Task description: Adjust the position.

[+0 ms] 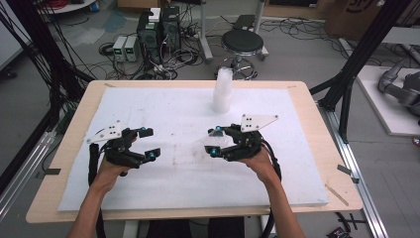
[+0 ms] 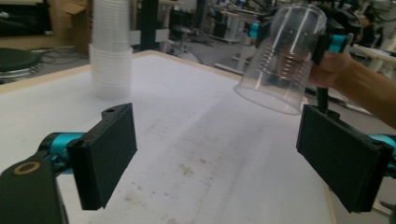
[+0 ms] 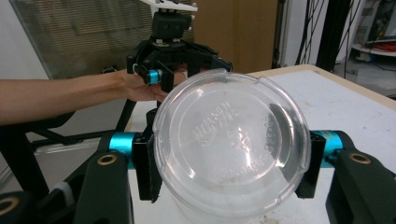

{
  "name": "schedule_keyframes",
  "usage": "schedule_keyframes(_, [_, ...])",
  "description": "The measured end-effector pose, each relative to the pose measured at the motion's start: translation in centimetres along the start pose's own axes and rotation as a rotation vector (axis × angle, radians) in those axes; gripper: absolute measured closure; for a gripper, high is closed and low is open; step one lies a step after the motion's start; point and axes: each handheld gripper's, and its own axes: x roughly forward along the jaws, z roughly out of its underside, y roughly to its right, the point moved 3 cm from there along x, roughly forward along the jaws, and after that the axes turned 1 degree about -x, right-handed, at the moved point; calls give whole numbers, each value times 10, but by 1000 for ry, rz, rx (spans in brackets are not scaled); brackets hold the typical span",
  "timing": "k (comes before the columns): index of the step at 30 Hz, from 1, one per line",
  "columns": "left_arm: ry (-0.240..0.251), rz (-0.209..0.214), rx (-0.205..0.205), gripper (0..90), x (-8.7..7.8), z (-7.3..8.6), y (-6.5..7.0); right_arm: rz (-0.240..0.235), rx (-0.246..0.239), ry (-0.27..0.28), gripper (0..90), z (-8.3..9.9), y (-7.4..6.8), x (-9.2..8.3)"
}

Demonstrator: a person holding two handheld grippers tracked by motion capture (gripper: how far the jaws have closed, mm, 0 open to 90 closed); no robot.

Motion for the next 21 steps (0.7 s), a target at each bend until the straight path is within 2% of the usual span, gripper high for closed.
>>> schedule_keyframes(6, [-14,81,21,120,20,-4,10,-28,-6,5,413,-3,-2,2])
schedule_keyframes(10, [-23,116,42,119,34,-7,18,-50,-12,6,413,-4,-4,6])
schedule_keyframes(16, [-27,159,63,119,53,-8,28,-74,-15,-2,414,-5,-8,9])
schedule_keyframes(21, [-31,179,85,120,67,-9,37,-94,-11,1,414,-5,-10,12])
